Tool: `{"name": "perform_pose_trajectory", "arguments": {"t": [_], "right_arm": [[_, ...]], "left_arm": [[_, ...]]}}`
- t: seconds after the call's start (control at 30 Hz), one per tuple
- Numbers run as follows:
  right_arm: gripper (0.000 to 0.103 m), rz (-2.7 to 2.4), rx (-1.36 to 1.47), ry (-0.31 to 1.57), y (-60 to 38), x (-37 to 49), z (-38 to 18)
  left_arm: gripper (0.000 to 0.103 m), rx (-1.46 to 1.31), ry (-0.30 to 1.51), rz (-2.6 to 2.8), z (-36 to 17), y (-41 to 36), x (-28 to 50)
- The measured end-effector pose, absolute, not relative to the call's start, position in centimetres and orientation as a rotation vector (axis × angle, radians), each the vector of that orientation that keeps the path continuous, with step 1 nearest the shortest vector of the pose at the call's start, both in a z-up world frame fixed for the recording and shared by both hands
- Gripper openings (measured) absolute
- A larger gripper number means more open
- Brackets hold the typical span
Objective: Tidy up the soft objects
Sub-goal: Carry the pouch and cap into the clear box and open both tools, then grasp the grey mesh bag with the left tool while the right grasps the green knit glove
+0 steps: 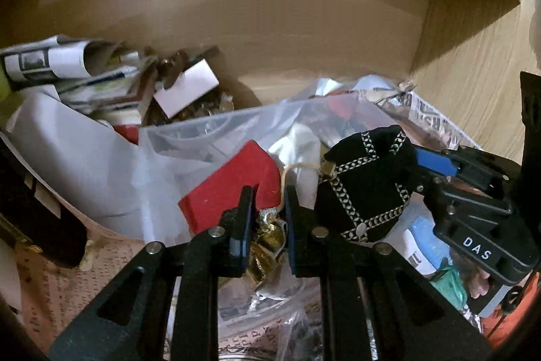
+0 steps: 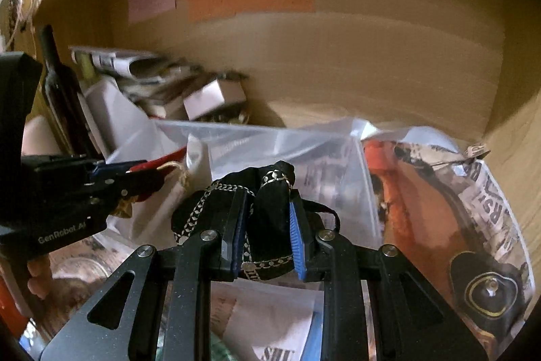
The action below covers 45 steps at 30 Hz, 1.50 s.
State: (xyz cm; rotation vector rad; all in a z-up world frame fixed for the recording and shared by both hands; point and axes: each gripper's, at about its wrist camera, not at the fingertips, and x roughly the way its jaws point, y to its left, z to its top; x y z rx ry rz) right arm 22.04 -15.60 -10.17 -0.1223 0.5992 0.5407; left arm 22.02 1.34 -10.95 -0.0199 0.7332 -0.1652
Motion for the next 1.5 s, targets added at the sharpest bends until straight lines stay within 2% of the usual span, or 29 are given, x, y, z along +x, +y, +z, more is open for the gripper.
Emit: {"name": "perform_pose_trajectory", "arguments": {"t": [0.07, 0.2, 0.3, 0.47, 0.8, 1.0, 1.5], "right_arm": [[0.022, 0.538, -0.139, 0.621, -15.4, 22.3, -10.5], [0.026, 0.540, -0.163, 0.645, -15.1, 22.3, -10.9], [0.038, 0.534, -0.173, 0.639, -15.2, 22.0, -10.5], [0.045, 0.539, -0.154, 0.599, -15.9, 20.9, -9.1], [0.079, 0.575, -0.105, 0.483, -17.9, 16.4, -6.1], [0.082, 0.589, -0.097, 0.505, -18.9, 14.3, -7.1], [0.082, 0.588, -0.103, 0.730, -18.9, 13.1, -13.7]], "left_arm": [[0.017, -0.022, 0.750, -0.170, -11.3, 1.3, 22.1], [0.031, -0.020, 0.766, -0.181, -11.5, 1.2, 21.8], [0.040, -0.027, 0.764, -0.185, -11.3, 1.4, 21.1], [0.048, -0.053, 0.734, -0.192, -10.1, 2.1, 19.6], [0.072, -0.059, 0.630, -0.197, -7.2, 2.9, 14.8], [0.081, -0.047, 0.651, -0.210, -8.0, 2.8, 12.8], [0.082, -0.031, 0.848, -0.264, -14.5, 0.9, 12.2]]}}
